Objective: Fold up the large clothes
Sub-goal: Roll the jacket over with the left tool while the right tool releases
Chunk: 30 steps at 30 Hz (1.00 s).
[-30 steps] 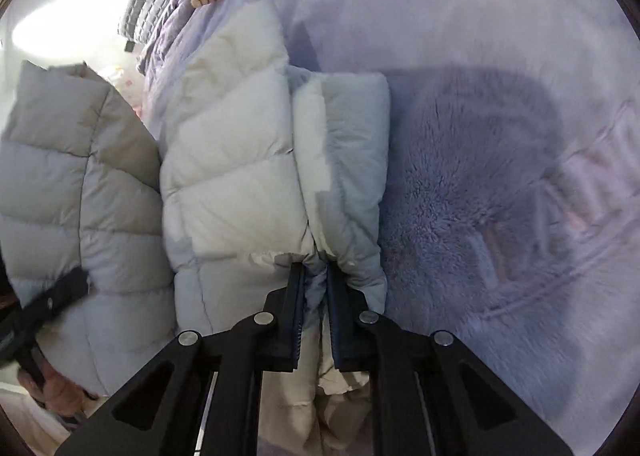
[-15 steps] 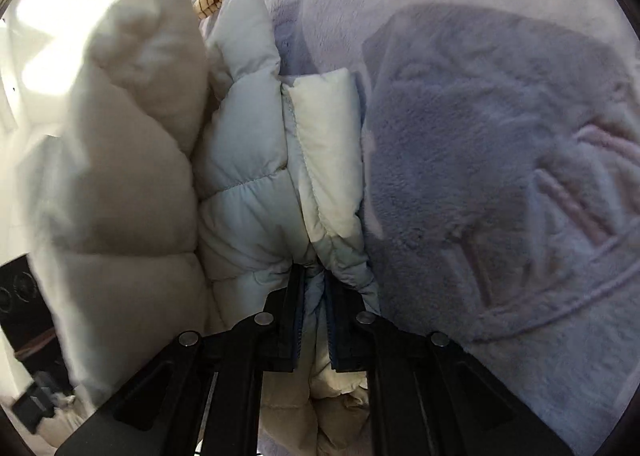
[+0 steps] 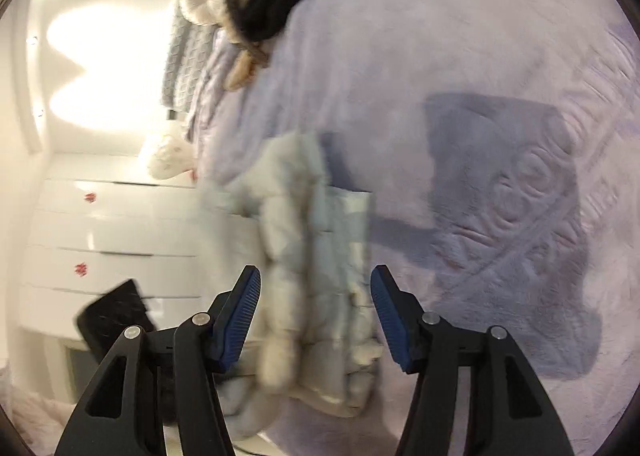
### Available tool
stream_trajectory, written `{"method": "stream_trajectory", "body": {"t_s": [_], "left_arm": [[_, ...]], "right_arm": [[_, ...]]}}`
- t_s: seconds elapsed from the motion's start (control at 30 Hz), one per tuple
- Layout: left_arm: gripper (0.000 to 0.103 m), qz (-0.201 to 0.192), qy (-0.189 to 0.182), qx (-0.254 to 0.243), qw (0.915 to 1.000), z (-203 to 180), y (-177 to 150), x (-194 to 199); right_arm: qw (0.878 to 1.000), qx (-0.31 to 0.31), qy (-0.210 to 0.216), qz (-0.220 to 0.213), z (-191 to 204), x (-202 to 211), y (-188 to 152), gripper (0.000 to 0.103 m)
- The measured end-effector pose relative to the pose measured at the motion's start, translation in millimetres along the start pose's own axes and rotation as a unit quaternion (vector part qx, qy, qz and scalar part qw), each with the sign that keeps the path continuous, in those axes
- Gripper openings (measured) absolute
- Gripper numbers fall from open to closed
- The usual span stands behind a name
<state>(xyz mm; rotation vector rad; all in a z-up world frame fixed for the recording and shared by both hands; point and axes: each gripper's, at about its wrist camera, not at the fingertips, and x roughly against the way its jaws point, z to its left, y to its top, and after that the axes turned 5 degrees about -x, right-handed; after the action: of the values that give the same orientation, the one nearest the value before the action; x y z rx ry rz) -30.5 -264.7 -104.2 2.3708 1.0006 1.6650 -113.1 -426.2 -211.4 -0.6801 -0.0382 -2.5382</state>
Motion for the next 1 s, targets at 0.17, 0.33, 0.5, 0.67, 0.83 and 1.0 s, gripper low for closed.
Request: {"method": "stream_trajectory", "body": {"t_s": [0.17,0.33,0.5,0.67,0.83,1.0], "left_arm": [[0.075,0.003,0.016,-0.016,0.9997,-5.9,0.0,-4.0],[0.075,0.003,0.021,-0.019,0.9996,-6.6,0.2,-4.1],[0.075,0.0,0.017,-0.015,0.9997,-4.2,-0.6,-1.2],[0.075,0.001,0.009,-0.021,0.9997,-4.7,-0.3,-3.5],[0.075,0.011,0.015,-0.035,0.9992,-7.7,1.4,-11.8],[0.075,0.009,0.016,-0.036,0.9992,-6.8,3.2,-13.0]], "right_arm": [[0.999,0.035,-0.013,0.019,30.3,-6.7,14.7,0.063],[0.996,0.082,-0.023,0.034,69.8,-19.7,11.4,0.062],[0.998,0.034,-0.056,0.003,59.7,-22.4,21.1,0.021],[0.997,-0.013,-0.066,0.033,18.2,-48.4,21.6,0.008],[0.994,-0.017,-0.074,0.085,0.4,-101.5,22.9,0.008],[0.993,0.002,-0.097,0.067,8.4,-72.7,24.3,0.032]]}}
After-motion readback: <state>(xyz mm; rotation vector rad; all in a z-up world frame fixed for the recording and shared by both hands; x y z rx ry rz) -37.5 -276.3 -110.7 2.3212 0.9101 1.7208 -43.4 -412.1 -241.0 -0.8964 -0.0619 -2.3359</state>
